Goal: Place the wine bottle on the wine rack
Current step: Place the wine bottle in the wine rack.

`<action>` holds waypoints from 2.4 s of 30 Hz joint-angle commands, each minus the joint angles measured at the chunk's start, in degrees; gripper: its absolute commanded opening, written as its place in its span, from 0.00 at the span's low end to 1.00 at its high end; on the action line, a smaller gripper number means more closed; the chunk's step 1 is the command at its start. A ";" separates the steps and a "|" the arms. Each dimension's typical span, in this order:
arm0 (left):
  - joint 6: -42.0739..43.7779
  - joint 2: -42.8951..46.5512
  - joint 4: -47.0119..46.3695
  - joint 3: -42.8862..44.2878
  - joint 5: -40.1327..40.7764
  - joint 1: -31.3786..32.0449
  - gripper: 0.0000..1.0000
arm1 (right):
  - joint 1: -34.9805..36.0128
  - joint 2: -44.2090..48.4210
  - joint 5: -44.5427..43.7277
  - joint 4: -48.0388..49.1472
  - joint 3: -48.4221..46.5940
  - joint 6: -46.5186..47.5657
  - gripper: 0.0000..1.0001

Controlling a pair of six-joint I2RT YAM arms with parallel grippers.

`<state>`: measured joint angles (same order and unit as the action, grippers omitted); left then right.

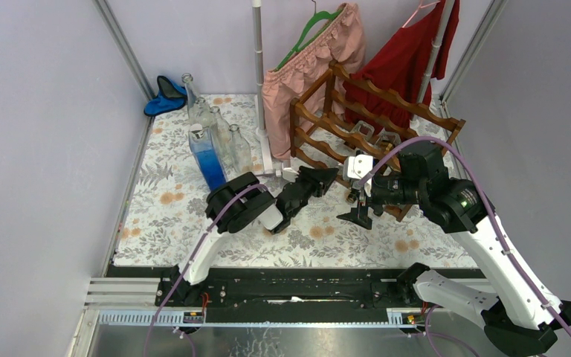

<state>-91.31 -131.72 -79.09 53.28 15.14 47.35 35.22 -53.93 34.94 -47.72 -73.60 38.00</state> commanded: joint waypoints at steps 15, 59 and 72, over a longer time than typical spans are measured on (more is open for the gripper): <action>-0.73 2.48 -15.39 5.60 -1.26 -0.95 0.00 | -0.33 0.76 -0.04 1.11 -1.08 -0.38 1.00; -4.58 -4.50 -6.27 8.20 0.28 -0.95 0.49 | -0.33 1.37 0.92 1.07 -0.38 -0.64 1.00; 4.75 -2.70 6.52 10.61 -1.98 -1.93 0.33 | -0.32 2.34 0.68 0.27 -0.34 0.01 1.00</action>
<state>-92.66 -137.47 -75.50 62.15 13.89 45.87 35.20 -52.53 35.11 -48.16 -73.60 38.04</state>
